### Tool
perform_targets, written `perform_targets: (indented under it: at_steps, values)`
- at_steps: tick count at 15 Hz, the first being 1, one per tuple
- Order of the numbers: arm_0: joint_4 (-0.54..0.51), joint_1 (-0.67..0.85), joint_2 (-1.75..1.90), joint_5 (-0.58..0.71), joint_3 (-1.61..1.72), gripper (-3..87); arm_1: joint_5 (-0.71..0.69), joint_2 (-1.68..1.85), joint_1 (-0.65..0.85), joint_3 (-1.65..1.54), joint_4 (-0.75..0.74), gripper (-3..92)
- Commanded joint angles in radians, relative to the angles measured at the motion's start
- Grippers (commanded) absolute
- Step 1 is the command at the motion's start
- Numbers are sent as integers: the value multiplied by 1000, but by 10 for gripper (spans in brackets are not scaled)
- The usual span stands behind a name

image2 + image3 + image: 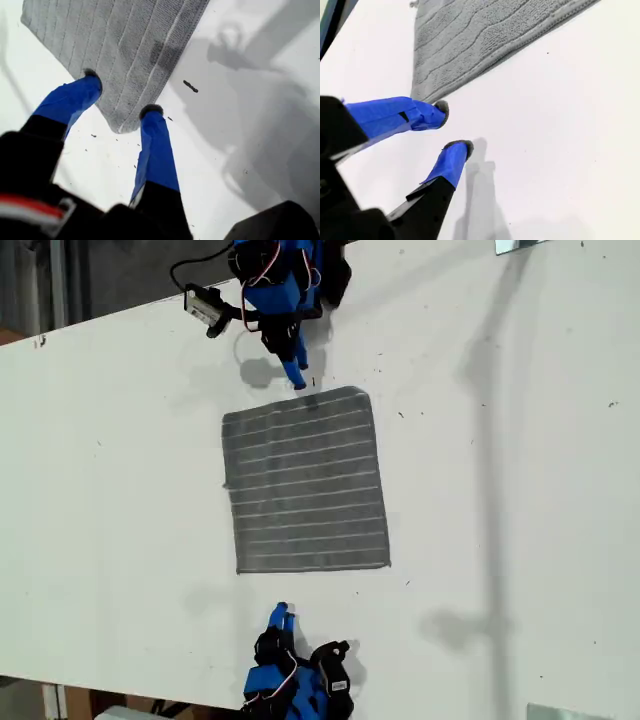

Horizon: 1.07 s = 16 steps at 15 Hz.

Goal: Grasp corners of a square towel and fold twice.

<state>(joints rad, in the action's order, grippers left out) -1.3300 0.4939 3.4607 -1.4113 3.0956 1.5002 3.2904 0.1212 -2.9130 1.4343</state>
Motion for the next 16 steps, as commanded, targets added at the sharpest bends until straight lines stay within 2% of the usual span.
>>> perform_targets:
  at_steps: [1,3,5,7,9,10,13,16]
  values:
    - [-9,-11,8,54,-25,120,-5,-8,8,21,-6,211]
    - [-9,-20,8,123,-43,131,-3,2,-14,23,-11,252]
    - [-3,-21,8,130,-40,158,-46,-32,-91,71,-69,276]
    - [66,-20,8,146,-9,172,-87,-393,-138,313,-87,326]
    - [60,-20,8,138,-8,180,-109,-897,-245,523,-172,358]
    - [51,-20,8,120,-8,179,-101,-1014,-291,529,-224,360]
    - [48,-17,8,114,-6,183,-5,-1022,-390,416,-295,357]
    - [48,-21,8,109,-6,178,11,-1048,-431,371,-428,353]
